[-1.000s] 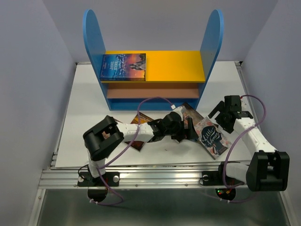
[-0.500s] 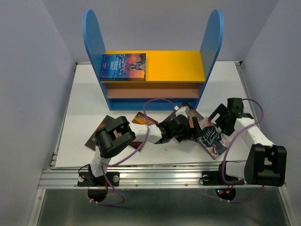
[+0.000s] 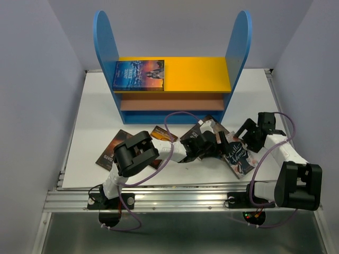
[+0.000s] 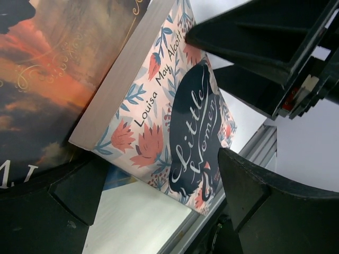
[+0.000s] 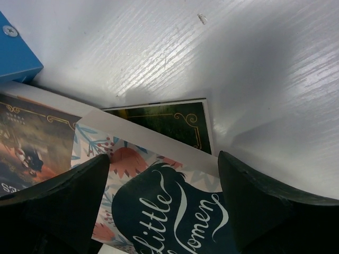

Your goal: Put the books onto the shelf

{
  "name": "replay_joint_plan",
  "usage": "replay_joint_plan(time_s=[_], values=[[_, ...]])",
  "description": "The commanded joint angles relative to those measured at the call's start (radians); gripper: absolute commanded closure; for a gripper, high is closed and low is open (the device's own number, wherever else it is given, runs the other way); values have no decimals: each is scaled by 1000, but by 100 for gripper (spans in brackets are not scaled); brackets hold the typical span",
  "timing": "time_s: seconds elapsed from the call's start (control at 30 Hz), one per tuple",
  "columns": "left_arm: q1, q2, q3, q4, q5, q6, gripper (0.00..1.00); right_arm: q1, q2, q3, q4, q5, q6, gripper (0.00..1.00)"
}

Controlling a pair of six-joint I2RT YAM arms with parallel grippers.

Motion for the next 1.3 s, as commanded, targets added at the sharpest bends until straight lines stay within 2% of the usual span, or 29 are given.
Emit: replay_joint_plan(time_s=[0.0,0.13,0.17,0.2,0.3,0.7,0.73,0.9,0.97,1.1,1.23,1.27], values=[[0,8,22,129,-110,0,6,6,-23,-25,-21,-157,2,14],[-8,-7,11,197,-160,9,17,6,-32,-32,-21,-174,2,15],[-10,-9,11,204,-165,11,23,6,-34,-32,-24,-176,2,15],[-10,-9,5,226,-167,8,34,6,-34,-32,-24,-179,-1,15],[-10,-10,-18,304,-157,5,45,6,-35,-32,-28,-186,-1,16],[-22,21,3,392,-76,44,47,6,-49,-24,-29,-236,-7,18],[-27,24,14,393,-71,51,50,6,-55,-25,-31,-236,-9,18],[-28,16,13,393,-77,68,74,6,-69,-21,-31,-234,-14,18],[-28,-1,-1,390,-84,72,99,6,-72,-19,-32,-228,-14,18],[-28,-53,-38,373,-113,75,100,6,-90,-4,-46,-187,-21,17],[-28,-192,-140,355,-209,72,100,6,-162,88,-128,-53,-33,0],[-28,-222,-155,344,-234,71,100,6,-181,106,-145,-18,-30,0]])
